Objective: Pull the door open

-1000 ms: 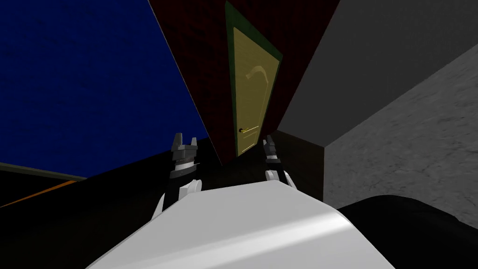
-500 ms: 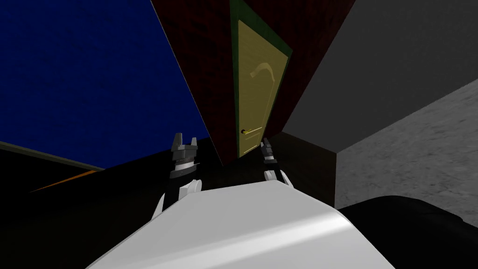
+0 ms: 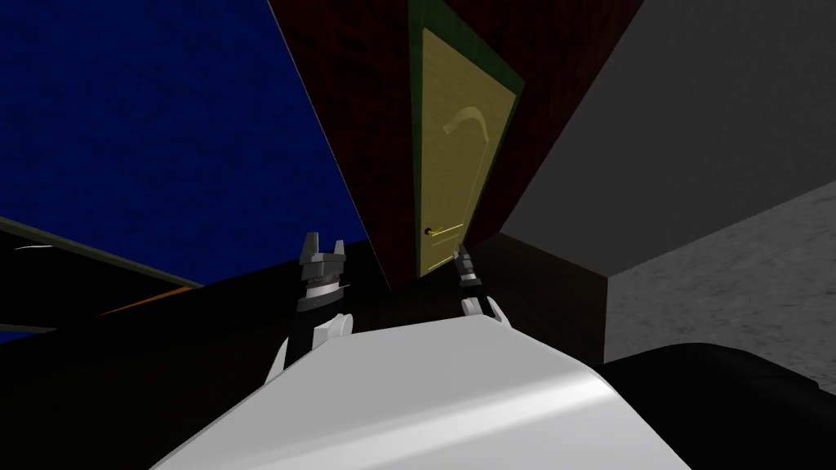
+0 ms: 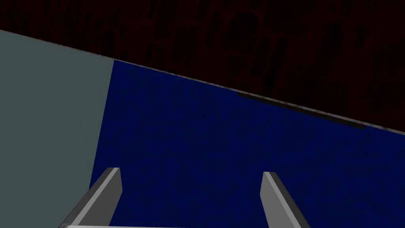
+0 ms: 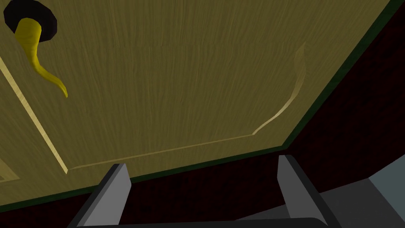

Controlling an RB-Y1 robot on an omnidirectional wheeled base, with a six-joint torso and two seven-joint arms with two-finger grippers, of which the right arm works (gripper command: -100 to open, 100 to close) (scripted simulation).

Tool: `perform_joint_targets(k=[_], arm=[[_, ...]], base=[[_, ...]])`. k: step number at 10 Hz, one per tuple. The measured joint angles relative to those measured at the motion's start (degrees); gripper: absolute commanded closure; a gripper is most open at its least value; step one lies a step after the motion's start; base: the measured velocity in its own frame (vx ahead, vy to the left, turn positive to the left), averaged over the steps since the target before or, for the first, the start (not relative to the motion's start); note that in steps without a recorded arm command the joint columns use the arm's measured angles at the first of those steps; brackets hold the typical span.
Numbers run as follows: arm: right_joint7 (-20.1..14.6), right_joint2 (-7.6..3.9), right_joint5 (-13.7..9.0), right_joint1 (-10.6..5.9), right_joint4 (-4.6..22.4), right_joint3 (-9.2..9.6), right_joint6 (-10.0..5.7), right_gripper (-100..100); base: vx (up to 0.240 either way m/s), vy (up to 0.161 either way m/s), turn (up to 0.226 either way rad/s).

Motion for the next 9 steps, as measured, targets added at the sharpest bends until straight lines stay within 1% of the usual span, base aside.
perform_joint_targets(k=[1, 2, 3, 4, 6, 7, 9], arm=[[-0.32, -0.51, -0.15, -0.59, 1.59, 0.13, -0.29, -100], [-0.93, -1.39, -0.43, -1.36, 3.37, 0.21, -0.83, -100], [-1.12, -1.48, -0.43, -1.69, 4.55, 0.43, -1.10, -100], [-1.48, -2.10, -0.63, -2.53, 6.24, 0.49, -1.35, -100], [-2.03, -2.81, -0.83, -3.54, 9.21, 0.73, -1.98, -100], [-2.55, -3.61, -1.07, -4.43, 10.99, 0.87, -2.46, -100], [-3.15, -4.35, -1.27, -5.30, 14.00, 1.18, -3.30, -100]], base=[[0.069, -0.058, 0.190], [0.056, -0.054, 0.072], [0.049, -0.045, 0.111], [0.036, -0.035, 0.064], [0.061, -0.054, 0.152], [0.054, -0.052, 0.064], [0.034, -0.044, 0.090]])
